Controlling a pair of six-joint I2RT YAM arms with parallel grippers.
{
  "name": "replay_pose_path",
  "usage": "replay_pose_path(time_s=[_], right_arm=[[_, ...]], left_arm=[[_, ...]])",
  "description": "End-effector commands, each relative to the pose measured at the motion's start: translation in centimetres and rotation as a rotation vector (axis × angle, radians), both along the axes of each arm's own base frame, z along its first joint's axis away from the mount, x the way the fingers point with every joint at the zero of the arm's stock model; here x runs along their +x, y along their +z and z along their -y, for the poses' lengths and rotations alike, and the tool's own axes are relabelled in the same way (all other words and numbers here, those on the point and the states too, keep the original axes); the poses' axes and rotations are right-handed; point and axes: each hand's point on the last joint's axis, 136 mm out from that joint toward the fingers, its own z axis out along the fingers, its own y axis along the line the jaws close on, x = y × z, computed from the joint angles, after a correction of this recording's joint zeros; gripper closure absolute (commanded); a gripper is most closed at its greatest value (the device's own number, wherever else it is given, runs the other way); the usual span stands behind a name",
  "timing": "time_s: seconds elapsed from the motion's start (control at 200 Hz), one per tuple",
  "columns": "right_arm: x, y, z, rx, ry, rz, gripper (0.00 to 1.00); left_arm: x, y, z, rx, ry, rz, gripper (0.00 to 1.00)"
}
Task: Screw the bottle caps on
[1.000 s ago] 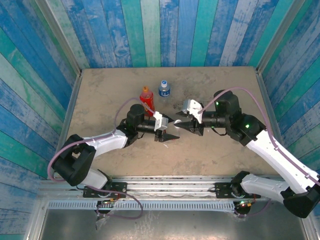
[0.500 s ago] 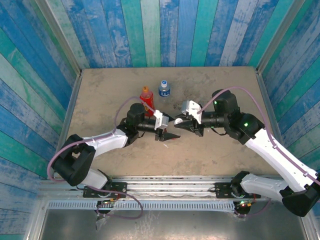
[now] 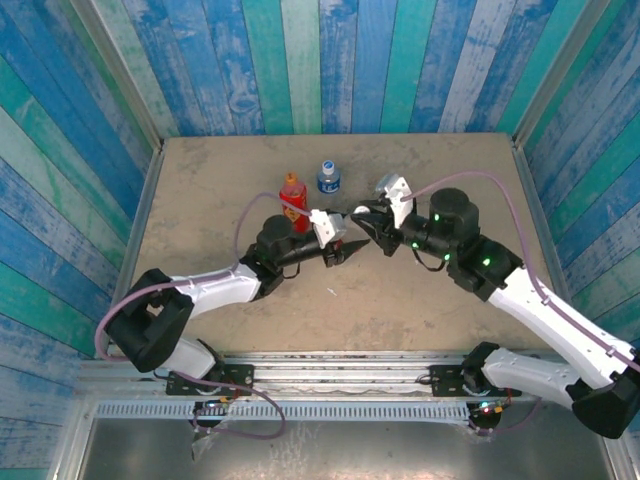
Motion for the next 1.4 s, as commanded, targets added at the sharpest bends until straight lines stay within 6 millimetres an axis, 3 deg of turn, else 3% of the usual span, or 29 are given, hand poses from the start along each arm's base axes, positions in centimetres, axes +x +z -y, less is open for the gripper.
replay_pose_path(time_s=[0.0,0.08,0.195,0.28,0.33,0.446,0.606,0.866,0.996,1.151,1.267,1.397], right_arm=[[1.6,-2.7,0.8,0.089,-0.317,-0.11,0.99],[1.8,-2.9,1.4,0.005,-0.416,-0.077,0.99],[1.3,-1.2,1.0,0.017,-0.362,-0.033,0.96],[0.2,0.6,0.7,0.014,-0.264,0.024,0.84],[-0.6,1.7,0.5,0.021,-0.181,0.052,0.72],[-2.6,3.3,0.7,0.062,0.018,0.082,0.49],[-5.4,3.5,0.7,0.032,0.237,0.106,0.36],[-5.5,2.4,-0.2,-0.099,0.308,0.051,0.35],[-4.7,1.3,-0.6,-0.14,0.302,0.058,0.4],[-4.0,0.2,-1.1,-0.174,0.305,0.049,0.5],[-3.7,-0.1,-1.3,-0.183,0.306,0.049,0.66],[-3.5,0.0,-1.0,-0.183,0.285,0.061,0.76]], left_arm=[[4.5,3.2,-1.0,-0.067,0.322,0.084,0.44],[4.5,2.9,-0.9,-0.031,0.325,0.077,0.44],[4.1,2.6,-1.4,-0.007,0.314,0.065,0.44],[3.7,2.3,-1.9,-0.032,0.222,0.019,0.43],[3.3,2.1,-2.3,-0.053,0.159,-0.001,0.43],[0.0,1.4,-1.7,-0.03,-0.1,0.0,0.42],[-3.1,1.4,-1.5,0.01,-0.274,0.029,0.42],[-5.0,1.5,-1.0,0.03,-0.408,0.025,0.43],[-5.4,1.6,-1.0,0.027,-0.432,0.023,0.43],[-5.3,1.6,-0.8,0.029,-0.444,0.006,0.43],[-5.2,1.5,-0.7,0.027,-0.439,0.003,0.43],[-4.7,1.5,-0.8,0.024,-0.409,0.003,0.36]])
